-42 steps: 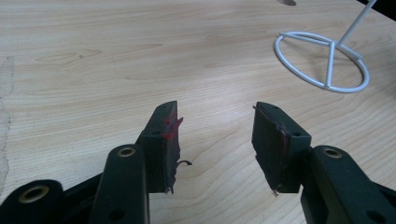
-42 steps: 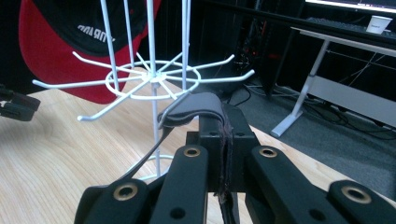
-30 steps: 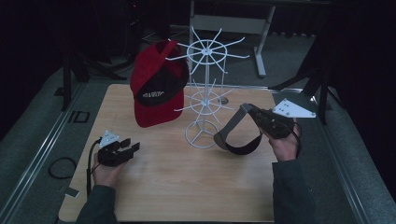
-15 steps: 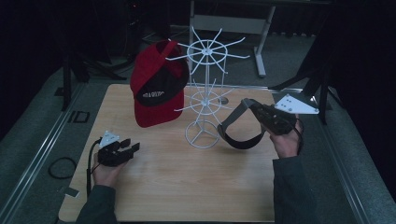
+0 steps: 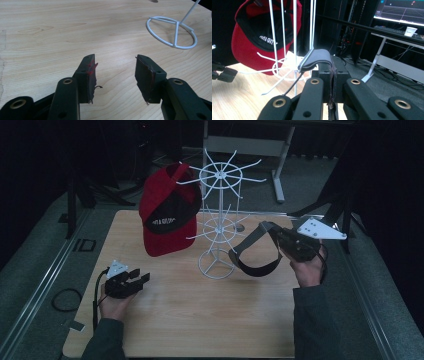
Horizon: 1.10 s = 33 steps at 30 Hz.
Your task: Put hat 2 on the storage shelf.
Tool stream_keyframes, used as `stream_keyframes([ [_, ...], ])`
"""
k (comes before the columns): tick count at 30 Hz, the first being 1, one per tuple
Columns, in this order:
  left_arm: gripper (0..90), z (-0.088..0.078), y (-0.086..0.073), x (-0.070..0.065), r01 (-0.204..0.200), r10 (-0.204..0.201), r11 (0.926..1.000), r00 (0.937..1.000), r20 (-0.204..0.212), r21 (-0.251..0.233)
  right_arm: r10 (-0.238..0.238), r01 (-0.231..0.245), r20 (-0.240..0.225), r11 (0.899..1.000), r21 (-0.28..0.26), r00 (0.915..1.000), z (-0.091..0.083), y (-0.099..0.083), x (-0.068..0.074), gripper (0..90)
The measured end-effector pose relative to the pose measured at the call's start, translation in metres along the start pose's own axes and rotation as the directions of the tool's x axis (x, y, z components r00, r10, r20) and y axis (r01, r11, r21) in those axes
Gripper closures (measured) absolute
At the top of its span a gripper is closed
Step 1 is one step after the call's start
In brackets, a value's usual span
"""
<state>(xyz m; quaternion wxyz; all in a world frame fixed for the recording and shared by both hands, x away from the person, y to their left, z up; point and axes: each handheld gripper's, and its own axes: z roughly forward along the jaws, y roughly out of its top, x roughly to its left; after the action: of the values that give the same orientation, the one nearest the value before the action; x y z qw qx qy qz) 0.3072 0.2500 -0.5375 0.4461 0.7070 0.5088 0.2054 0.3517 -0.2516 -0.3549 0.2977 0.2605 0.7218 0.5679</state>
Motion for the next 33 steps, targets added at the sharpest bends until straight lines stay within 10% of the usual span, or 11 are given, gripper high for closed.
stream_keyframes([
  [33,51.8,0.0,0.0,0.001,0.003,-0.003,1.0,1.0,-0.002,0.0,-0.018,0.017,-0.011,0.997,-0.081,0.9998,-0.003,0.03,0.001,88.4],
])
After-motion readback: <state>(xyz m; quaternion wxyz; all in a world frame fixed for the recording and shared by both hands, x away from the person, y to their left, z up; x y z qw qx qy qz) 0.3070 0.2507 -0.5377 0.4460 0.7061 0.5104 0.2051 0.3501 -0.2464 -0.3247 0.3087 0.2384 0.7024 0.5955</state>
